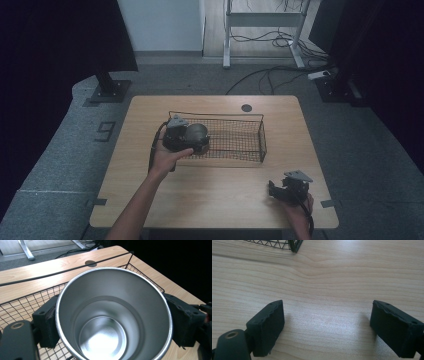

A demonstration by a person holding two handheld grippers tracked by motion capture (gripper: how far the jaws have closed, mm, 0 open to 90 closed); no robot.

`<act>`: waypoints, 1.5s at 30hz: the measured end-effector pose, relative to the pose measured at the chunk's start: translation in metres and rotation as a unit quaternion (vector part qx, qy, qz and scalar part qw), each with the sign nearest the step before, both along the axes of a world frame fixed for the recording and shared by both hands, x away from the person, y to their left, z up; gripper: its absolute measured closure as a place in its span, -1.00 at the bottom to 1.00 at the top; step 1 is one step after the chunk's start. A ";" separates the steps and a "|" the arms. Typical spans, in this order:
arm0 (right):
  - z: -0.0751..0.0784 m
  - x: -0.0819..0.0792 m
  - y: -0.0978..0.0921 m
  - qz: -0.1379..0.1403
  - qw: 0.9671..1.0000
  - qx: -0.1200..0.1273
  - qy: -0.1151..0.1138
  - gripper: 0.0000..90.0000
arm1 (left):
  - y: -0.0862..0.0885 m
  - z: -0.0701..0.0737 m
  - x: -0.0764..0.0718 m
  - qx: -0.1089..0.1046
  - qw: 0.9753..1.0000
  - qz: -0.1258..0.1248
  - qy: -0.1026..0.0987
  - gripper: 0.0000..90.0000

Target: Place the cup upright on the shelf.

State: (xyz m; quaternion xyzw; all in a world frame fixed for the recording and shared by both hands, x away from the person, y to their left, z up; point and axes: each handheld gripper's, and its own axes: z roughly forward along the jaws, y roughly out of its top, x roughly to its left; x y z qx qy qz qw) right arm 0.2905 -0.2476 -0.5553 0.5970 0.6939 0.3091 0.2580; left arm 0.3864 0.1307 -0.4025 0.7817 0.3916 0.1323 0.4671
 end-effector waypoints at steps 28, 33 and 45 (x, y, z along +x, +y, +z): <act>0.000 0.000 0.000 0.000 1.000 0.000 -0.001 -0.73 | -0.012 0.007 0.025 0.011 1.000 0.010 -0.003 -0.68; 0.000 0.000 0.000 0.000 1.000 0.000 -0.001 -0.73 | -0.014 0.009 0.030 0.013 1.000 0.013 -0.004 -0.68; 0.000 0.000 0.000 0.000 1.000 0.000 -0.001 -0.73 | -0.019 0.003 0.038 0.015 1.000 0.018 0.003 -0.68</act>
